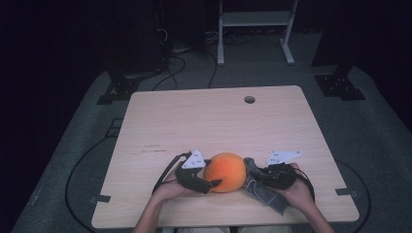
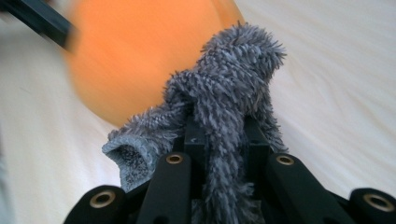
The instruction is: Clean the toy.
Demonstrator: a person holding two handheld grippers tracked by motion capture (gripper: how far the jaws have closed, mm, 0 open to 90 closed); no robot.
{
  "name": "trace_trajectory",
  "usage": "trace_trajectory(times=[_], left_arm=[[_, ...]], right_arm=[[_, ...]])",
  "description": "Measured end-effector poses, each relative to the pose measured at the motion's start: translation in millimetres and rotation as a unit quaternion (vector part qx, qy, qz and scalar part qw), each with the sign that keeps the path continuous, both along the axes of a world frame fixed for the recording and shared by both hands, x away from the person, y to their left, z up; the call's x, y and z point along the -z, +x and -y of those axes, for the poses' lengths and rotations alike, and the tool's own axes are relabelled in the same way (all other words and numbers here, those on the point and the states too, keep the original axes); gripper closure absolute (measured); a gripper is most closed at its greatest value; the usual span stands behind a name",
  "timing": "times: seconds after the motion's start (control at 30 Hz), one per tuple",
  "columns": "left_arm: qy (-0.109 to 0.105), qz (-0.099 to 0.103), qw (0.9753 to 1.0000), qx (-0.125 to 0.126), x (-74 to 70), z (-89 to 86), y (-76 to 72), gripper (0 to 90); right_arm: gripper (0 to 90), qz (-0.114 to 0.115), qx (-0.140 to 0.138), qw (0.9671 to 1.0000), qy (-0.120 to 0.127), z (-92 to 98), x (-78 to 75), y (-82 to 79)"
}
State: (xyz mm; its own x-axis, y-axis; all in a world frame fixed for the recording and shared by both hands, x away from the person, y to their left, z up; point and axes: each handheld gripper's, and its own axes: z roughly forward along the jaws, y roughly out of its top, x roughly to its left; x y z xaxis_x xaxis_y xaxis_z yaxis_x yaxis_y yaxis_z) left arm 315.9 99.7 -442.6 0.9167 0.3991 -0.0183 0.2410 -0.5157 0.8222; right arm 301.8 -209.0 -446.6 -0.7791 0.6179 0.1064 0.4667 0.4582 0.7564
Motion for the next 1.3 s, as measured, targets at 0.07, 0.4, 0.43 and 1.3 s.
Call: trace_trajectory(times=[0.07, 0.4, 0.43, 1.3], left_arm=[[0.0, 0.0, 1.0, 0.001, 0.1, -1.5, 0.1, 21.9], [-0.002, 0.004, 1.0, 0.004, 1.7, -0.2, -1.6, 21.2], [-0.002, 0.005, 1.0, 0.005, 1.6, -0.2, -1.9, 21.1], [-0.014, 0.0, 0.9997, 0.019, -5.3, 15.2, -7.1, 16.0]], right_arm=[[76.7, -0.006, 0.007, 0.9998, -0.017, 4.3, 3.6, 1.5], [76.6, 0.015, -0.01, 0.9974, 0.07, 4.6, -21.0, -0.9], [76.6, 0.009, -0.01, 0.998, 0.061, 3.6, -16.3, 0.9], [76.5, 0.004, -0.041, 0.9981, 0.046, 1.6, -17.9, -1.7]])
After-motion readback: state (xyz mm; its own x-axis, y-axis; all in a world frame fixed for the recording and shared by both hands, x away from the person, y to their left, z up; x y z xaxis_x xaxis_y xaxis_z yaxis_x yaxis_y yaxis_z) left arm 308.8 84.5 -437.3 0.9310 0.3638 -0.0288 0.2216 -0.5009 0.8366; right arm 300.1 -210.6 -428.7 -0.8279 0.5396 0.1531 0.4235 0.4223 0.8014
